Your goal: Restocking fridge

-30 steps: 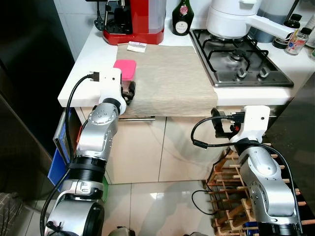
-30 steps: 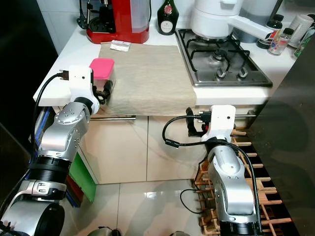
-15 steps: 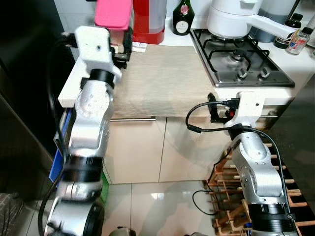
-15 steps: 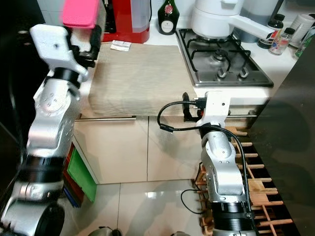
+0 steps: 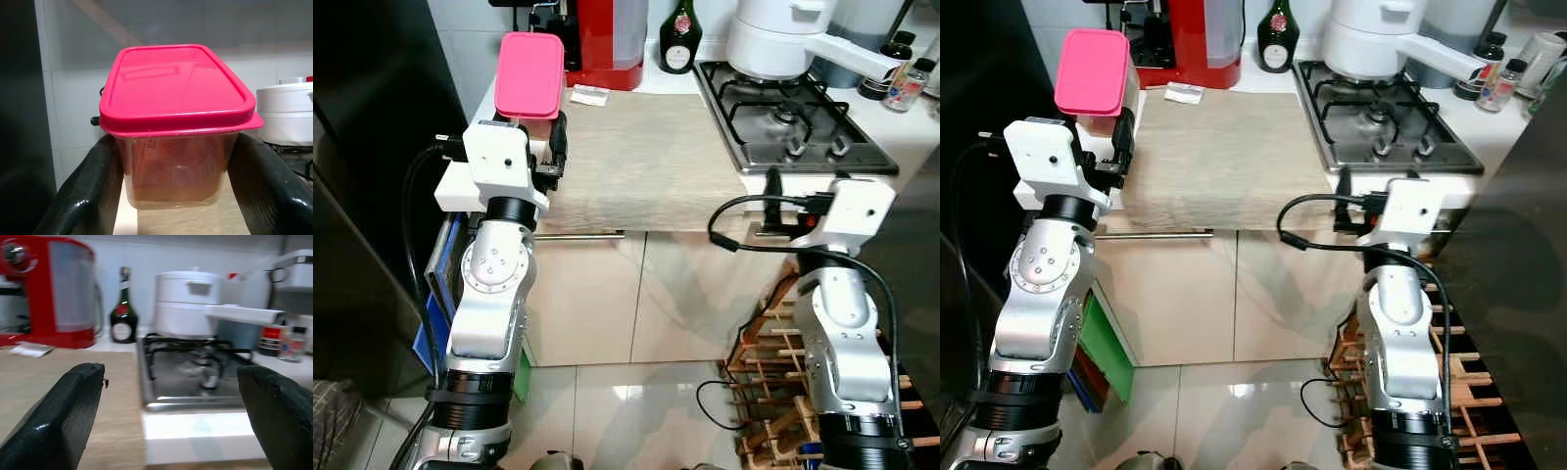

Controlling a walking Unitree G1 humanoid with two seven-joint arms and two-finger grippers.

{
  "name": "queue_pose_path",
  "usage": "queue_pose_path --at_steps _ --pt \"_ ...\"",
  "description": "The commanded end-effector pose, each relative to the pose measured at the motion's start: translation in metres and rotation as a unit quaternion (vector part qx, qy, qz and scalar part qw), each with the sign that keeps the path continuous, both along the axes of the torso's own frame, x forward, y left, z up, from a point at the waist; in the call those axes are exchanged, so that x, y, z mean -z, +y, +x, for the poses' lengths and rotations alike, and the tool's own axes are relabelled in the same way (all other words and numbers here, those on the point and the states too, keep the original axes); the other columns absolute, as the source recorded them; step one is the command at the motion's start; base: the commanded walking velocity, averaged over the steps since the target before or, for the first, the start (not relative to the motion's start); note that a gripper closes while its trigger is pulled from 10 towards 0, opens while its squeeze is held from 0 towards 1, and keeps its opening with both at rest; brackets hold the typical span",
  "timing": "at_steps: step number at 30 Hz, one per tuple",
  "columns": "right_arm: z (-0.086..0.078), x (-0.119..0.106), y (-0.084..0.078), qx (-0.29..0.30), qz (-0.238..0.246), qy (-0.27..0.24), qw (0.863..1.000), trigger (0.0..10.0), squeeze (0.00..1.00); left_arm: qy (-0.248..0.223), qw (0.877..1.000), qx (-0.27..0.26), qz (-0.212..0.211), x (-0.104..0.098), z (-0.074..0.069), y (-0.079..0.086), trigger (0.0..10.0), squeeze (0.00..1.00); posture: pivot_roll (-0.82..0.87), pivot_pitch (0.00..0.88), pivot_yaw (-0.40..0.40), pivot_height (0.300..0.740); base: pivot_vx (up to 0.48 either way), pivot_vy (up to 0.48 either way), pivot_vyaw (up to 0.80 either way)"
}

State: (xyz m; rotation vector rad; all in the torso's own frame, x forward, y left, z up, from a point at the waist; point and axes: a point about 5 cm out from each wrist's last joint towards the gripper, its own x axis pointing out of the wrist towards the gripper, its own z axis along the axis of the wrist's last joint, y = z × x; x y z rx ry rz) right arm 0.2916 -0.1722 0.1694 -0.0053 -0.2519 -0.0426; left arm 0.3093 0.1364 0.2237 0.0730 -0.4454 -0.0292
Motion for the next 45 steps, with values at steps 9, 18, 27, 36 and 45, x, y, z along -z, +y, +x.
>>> queue_pose_path --at_steps 9,18,27,36,45 --pt "0.003 0.011 0.013 -0.023 0.022 0.027 0.999 10.0 0.0 0.026 0.999 -0.02 -0.02 0.0 0.004 0.003 10.0 0.0 0.0 0.0 -0.013 0.74 0.0 -0.238 0.0" --pt "0.009 0.012 0.015 -0.025 0.022 0.031 0.999 10.0 0.0 0.038 0.999 -0.019 -0.031 -0.001 0.007 0.002 10.0 0.0 0.0 0.0 -0.015 0.74 0.0 -0.154 0.0" --pt "0.01 0.012 0.012 -0.024 0.017 0.033 0.999 10.0 0.0 0.04 0.998 -0.007 -0.041 -0.001 0.009 -0.003 10.0 0.0 -0.02 0.0 -0.011 0.74 0.0 0.0 0.0" --pt "0.01 0.014 0.011 -0.023 0.016 0.037 0.999 10.0 0.0 0.042 0.998 -0.007 -0.046 -0.001 0.01 -0.004 10.0 0.0 -0.02 0.0 -0.009 0.74 -0.287 0.0 0.0" --pt "0.01 0.014 0.012 -0.024 0.017 0.04 0.999 10.0 0.0 0.042 0.998 -0.009 -0.042 -0.001 0.011 -0.004 10.0 0.0 -0.02 0.0 -0.007 0.74 -0.375 0.0 0.0"
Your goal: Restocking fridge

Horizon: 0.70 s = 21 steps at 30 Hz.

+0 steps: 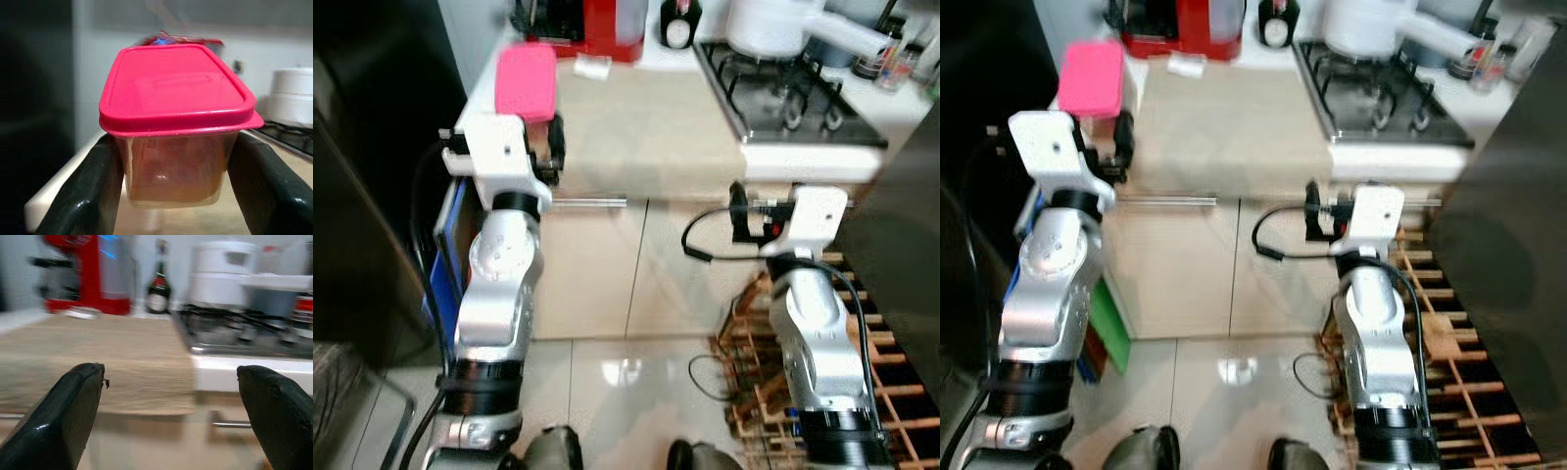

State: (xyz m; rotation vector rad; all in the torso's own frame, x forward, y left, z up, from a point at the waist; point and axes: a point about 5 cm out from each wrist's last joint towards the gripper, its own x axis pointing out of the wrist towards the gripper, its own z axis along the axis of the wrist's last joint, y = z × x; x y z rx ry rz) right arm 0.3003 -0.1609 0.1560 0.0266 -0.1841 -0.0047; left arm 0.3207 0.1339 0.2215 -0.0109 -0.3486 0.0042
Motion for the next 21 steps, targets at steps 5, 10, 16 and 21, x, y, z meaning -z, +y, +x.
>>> queue_pose_path --at_steps 5,10,16,21 --pt "0.002 0.001 0.001 -0.003 0.002 0.008 1.0 10.0 0.0 -0.005 1.0 0.0 0.004 -0.003 0.0 -0.001 10.0 0.0 -0.02 0.0 -0.007 0.74 -0.302 0.0 0.0" --pt "0.002 0.002 0.001 -0.004 0.0 0.008 1.0 10.0 0.0 -0.005 1.0 0.001 0.005 -0.002 0.001 -0.002 10.0 0.0 -0.02 0.0 -0.006 0.74 -0.289 0.0 0.0" --pt "0.002 0.002 0.001 -0.004 -0.002 0.007 1.0 10.0 0.0 -0.002 1.0 0.005 0.007 -0.001 0.001 -0.002 10.0 0.0 -0.02 0.0 0.0 0.74 -0.289 0.0 0.0" --pt "0.0 0.007 -0.002 -0.005 -0.007 0.016 1.0 10.0 0.0 0.019 1.0 0.015 0.017 0.009 0.002 0.0 10.0 0.0 -0.03 0.0 0.009 0.74 0.0 0.0 -0.47"
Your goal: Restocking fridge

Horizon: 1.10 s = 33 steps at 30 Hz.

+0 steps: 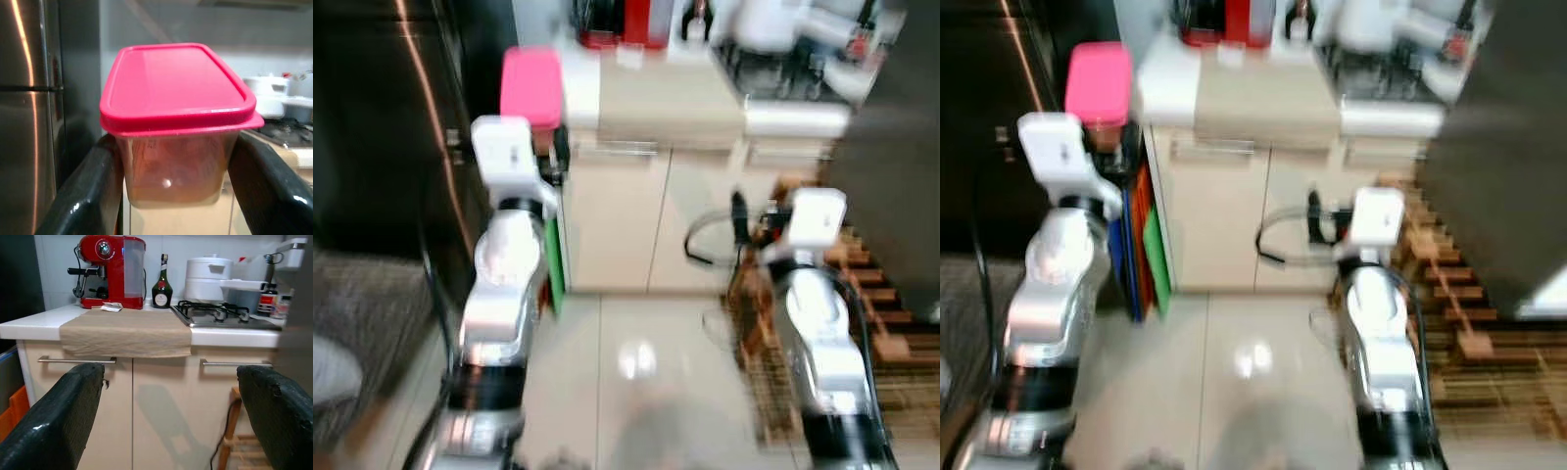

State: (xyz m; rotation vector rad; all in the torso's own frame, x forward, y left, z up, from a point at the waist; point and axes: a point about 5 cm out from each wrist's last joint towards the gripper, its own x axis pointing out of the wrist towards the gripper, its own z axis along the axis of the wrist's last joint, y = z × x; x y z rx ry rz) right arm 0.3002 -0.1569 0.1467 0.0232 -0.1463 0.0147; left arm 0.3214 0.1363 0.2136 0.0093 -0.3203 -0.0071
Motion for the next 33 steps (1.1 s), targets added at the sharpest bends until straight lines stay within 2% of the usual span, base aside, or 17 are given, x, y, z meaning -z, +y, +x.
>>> queue_pose_path --at_steps 1,2,3,7,10,12,13,15,16,19,33 --pt "-0.001 -0.001 -0.007 0.007 -0.006 -0.002 1.0 10.0 0.0 0.011 1.0 0.013 0.007 0.004 0.001 -0.001 10.0 0.0 -0.03 0.0 0.009 0.74 0.0 0.0 -0.77" --pt "-0.001 -0.001 -0.007 0.007 -0.006 -0.002 1.0 10.0 0.0 0.011 1.0 0.013 0.007 0.004 0.001 -0.001 10.0 0.0 -0.03 0.0 0.009 0.74 0.0 0.0 -0.77" --pt "-0.003 0.003 -0.01 0.012 -0.007 0.002 1.0 10.0 0.0 0.028 0.999 0.02 0.002 0.014 -0.001 0.006 10.0 0.0 -0.03 0.0 0.014 0.74 0.0 0.0 -0.76" --pt "-0.006 0.008 -0.015 0.022 -0.011 0.009 1.0 10.0 0.0 0.072 0.997 0.037 -0.006 0.039 -0.007 0.016 10.0 0.0 -0.03 0.0 0.016 0.74 0.0 0.0 -0.77" --pt "-0.007 0.008 -0.015 0.02 -0.019 0.007 1.0 10.0 0.0 0.081 0.994 0.067 -0.009 0.048 -0.012 0.014 10.0 0.0 -0.02 0.0 0.014 0.74 0.0 0.0 -0.77" --pt "-0.007 0.008 -0.015 0.018 -0.024 0.004 1.0 10.0 0.0 0.083 0.993 0.077 -0.016 0.049 -0.013 0.013 10.0 0.0 -0.02 0.0 0.014 0.74 0.0 0.0 -0.77" --pt "-0.008 0.005 -0.01 0.001 -0.041 -0.008 0.999 10.0 0.0 0.082 0.991 0.103 -0.022 0.05 -0.017 0.008 10.0 0.0 -0.02 0.0 0.012 0.74 0.0 0.0 -0.76" --pt "-0.007 0.004 -0.009 0.003 -0.031 -0.008 0.999 10.0 0.0 0.076 0.987 0.139 -0.037 0.05 -0.024 0.002 10.0 0.0 -0.02 0.0 0.008 0.74 0.0 0.0 -0.76" --pt "-0.006 0.005 -0.011 0.007 -0.026 -0.005 1.0 10.0 0.0 0.074 0.986 0.148 -0.03 0.05 -0.026 0.0 10.0 0.0 -0.02 0.0 0.007 0.74 0.0 -0.442 -0.76" --pt "-0.006 0.007 -0.016 0.017 -0.018 0.001 1.0 10.0 0.0 0.072 0.985 0.159 -0.014 0.051 -0.028 -0.002 10.0 0.0 -0.02 0.0 0.005 0.74 0.0 -0.465 -0.76" --pt "-0.006 0.008 -0.018 0.023 -0.019 0.003 1.0 10.0 0.0 0.067 0.981 0.182 -0.006 0.047 -0.021 -0.008 10.0 0.0 -0.04 0.0 0.01 0.74 0.0 -0.47 -0.76"
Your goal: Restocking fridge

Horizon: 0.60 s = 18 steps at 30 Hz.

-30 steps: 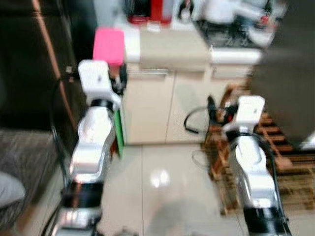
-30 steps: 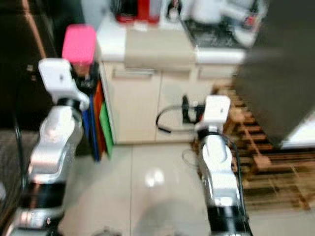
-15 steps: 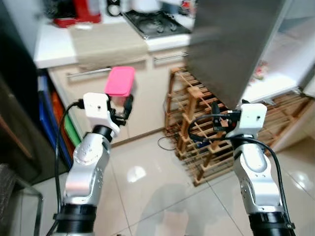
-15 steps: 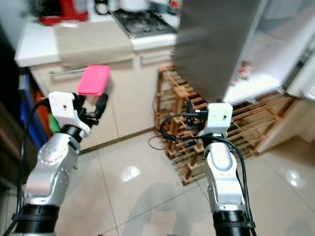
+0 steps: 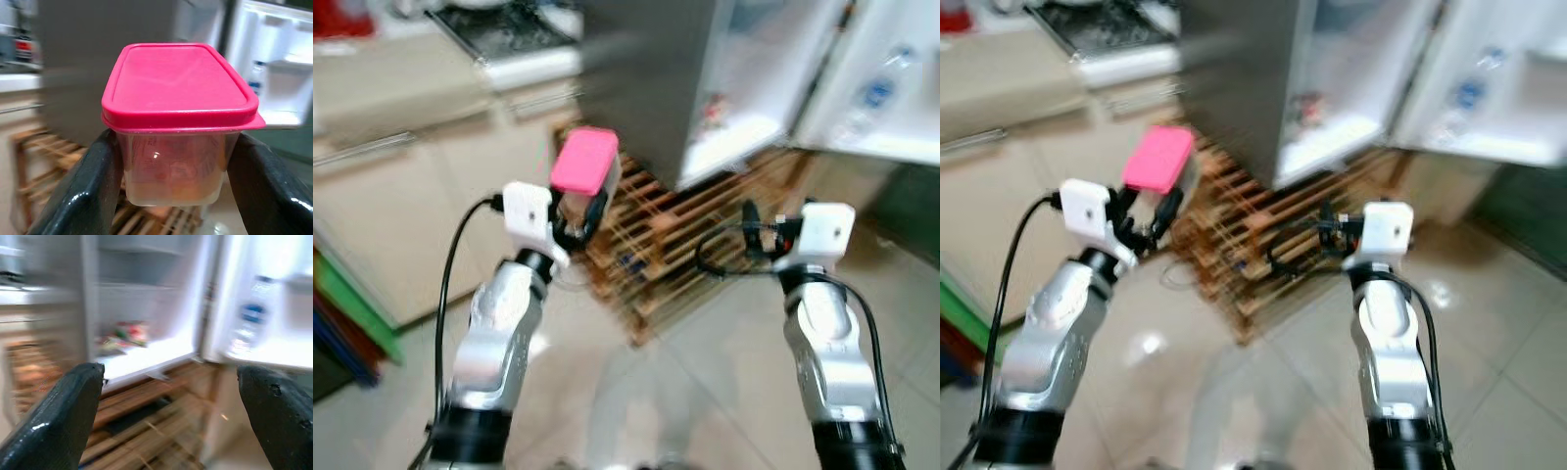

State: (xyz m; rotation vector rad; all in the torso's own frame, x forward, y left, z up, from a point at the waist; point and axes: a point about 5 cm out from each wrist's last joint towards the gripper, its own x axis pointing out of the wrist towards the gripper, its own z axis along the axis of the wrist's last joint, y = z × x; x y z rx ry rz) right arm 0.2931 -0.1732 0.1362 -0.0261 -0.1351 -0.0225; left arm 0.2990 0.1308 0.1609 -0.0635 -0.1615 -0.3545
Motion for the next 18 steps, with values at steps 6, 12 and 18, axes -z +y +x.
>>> queue_pose_path --at_steps 6,12,18 --pt "0.002 -0.003 -0.002 0.001 -0.003 -0.004 1.0 10.0 0.0 -0.012 1.0 0.0 0.007 -0.006 0.007 -0.005 10.0 0.0 -0.04 0.0 0.007 0.74 0.0 -0.456 -0.76" --pt "-0.002 -0.001 -0.007 0.012 -0.008 -0.001 1.0 10.0 0.0 -0.006 0.999 -0.029 0.018 -0.003 0.012 -0.003 10.0 0.0 -0.05 0.0 0.007 0.74 0.0 -0.293 -0.35" --pt "-0.01 0.002 -0.022 0.047 -0.018 0.003 0.999 10.0 0.0 0.004 0.999 -0.052 0.015 0.0 0.013 0.001 10.0 0.0 -0.05 0.0 0.01 0.74 0.16 0.0 0.0"
